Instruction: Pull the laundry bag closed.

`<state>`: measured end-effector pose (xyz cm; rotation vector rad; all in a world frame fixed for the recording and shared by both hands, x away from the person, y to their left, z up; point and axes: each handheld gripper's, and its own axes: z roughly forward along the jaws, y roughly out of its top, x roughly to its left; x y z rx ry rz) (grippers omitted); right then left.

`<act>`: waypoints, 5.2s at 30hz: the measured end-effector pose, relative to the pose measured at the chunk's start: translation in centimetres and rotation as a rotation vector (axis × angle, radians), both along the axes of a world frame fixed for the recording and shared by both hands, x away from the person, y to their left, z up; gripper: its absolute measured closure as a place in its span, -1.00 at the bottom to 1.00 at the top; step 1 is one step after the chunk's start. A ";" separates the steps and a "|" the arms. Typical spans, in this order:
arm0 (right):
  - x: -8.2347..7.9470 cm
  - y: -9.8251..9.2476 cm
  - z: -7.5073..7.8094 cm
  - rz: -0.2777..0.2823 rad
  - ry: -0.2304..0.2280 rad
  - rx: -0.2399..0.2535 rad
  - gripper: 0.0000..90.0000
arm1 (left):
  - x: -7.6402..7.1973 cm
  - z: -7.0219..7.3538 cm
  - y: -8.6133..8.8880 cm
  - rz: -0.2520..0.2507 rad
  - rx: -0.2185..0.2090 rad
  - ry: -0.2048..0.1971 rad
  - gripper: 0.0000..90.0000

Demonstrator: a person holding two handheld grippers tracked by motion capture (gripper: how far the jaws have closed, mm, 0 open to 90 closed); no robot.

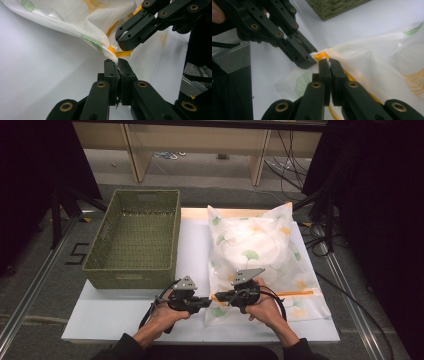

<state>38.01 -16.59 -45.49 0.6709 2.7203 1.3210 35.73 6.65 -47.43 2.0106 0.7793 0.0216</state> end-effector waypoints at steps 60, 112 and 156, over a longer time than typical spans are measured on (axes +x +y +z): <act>-0.9 -1.9 -0.4 -0.120 -0.011 -0.015 1.00 | -1.1 1.0 0.0 0.036 -0.015 -0.047 0.92; 0.3 -1.4 -1.6 -0.083 0.067 0.047 0.99 | -1.1 0.6 -0.4 0.000 0.026 -0.045 0.89; -1.4 -0.6 0.6 -0.119 0.028 0.062 1.00 | -1.0 0.8 -0.1 0.004 -0.021 -0.022 0.89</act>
